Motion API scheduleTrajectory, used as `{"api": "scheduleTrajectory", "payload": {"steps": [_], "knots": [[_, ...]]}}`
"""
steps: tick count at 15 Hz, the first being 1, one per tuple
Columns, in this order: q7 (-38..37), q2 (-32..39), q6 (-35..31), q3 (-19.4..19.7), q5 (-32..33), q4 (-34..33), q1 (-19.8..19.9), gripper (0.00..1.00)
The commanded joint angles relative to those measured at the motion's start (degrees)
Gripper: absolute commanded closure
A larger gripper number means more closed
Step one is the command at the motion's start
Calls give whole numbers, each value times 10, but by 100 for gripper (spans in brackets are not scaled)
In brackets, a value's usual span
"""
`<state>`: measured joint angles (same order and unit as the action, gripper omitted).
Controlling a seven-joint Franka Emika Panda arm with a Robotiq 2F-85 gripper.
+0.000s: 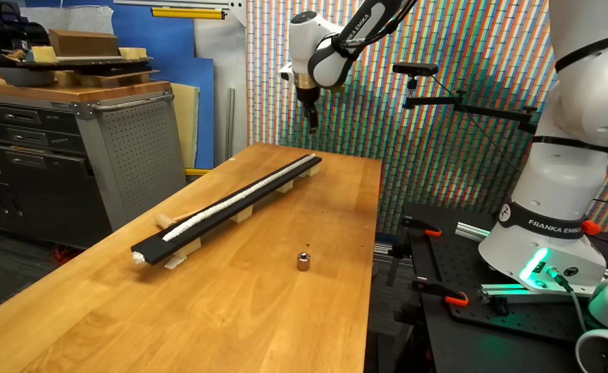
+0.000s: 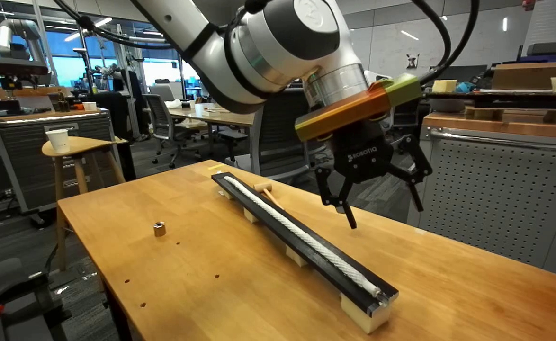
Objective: Place the rope along the center of the black object
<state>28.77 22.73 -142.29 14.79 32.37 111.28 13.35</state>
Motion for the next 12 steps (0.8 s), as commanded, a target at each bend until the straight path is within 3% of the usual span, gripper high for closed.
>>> {"api": "scheduleTrajectory", "payload": {"steps": [1,6,12], "knots": [[-69,-32,77,-2,-33,-1,-5,0],[-152,-58,166,-6,-98,-6,-4,0],[-226,-96,215,-4,-143,3,-3,0]]}}
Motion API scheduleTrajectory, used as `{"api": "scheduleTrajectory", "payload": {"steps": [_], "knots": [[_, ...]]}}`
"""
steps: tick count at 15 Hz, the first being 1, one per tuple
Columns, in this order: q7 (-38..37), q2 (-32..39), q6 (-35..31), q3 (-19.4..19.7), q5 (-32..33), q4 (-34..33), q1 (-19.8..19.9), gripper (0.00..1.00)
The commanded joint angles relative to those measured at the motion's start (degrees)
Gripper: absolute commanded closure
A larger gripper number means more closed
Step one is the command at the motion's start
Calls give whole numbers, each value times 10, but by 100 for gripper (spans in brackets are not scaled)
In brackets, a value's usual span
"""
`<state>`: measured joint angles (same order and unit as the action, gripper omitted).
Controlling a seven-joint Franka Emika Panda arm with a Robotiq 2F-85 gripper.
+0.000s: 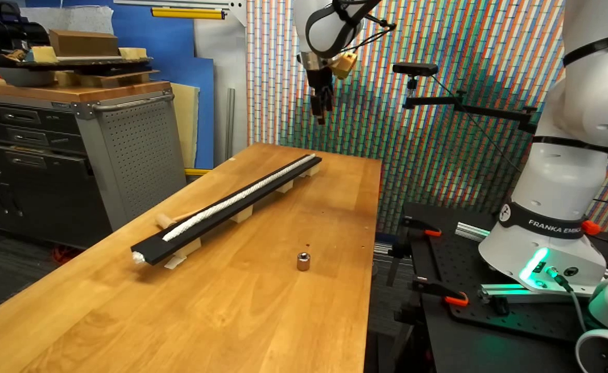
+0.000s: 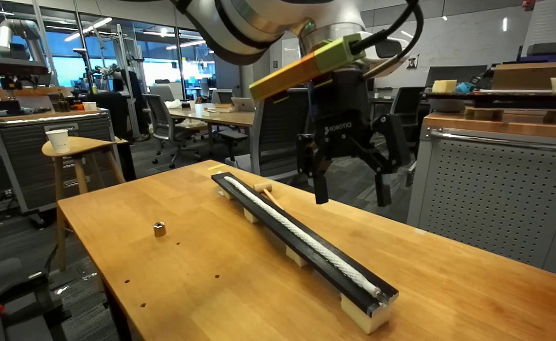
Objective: Place the rope along the center of the black object
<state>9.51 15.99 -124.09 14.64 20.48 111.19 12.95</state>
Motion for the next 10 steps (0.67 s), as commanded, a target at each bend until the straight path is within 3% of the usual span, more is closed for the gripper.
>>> {"api": "scheduleTrajectory", "payload": {"steps": [1,10], "knots": [[-43,-34,39,-2,-30,6,2,0],[-122,-77,77,5,-53,34,7,0]]}}
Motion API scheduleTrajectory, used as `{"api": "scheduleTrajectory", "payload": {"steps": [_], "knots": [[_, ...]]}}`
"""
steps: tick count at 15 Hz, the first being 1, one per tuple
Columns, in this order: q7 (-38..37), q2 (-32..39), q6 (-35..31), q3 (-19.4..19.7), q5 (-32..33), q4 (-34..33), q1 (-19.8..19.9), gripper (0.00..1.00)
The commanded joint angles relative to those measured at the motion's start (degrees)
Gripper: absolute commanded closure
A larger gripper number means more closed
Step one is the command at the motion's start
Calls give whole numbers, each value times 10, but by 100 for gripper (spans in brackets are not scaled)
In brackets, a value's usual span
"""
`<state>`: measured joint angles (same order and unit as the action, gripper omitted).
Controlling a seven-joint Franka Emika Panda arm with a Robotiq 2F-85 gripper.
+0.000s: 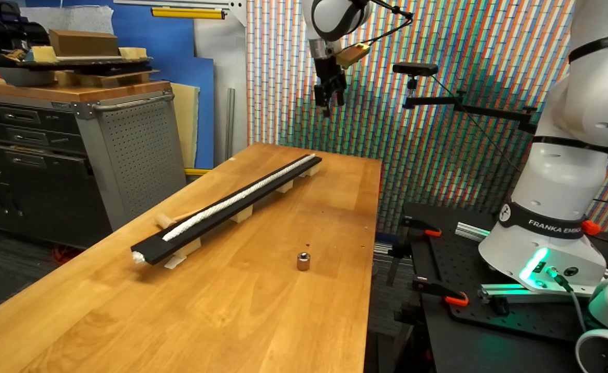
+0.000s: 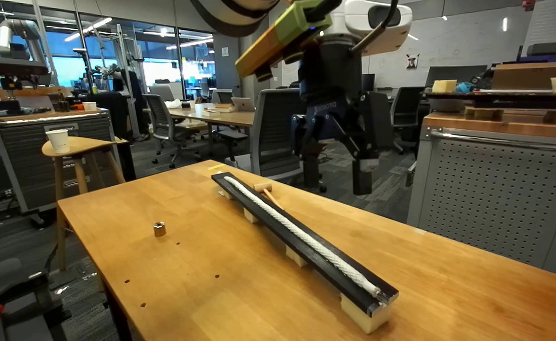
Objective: Place the rope along the center of the black object
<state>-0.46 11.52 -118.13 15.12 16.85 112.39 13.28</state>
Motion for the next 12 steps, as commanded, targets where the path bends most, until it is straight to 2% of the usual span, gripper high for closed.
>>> {"api": "scheduleTrajectory", "payload": {"steps": [1,4,5,12], "knots": [[-25,-37,18,1,-19,29,5,0],[-3,-50,46,-1,-33,41,9,0],[-13,-22,27,-1,-19,22,6,0],[-13,-32,35,-1,-21,34,7,0]]}}
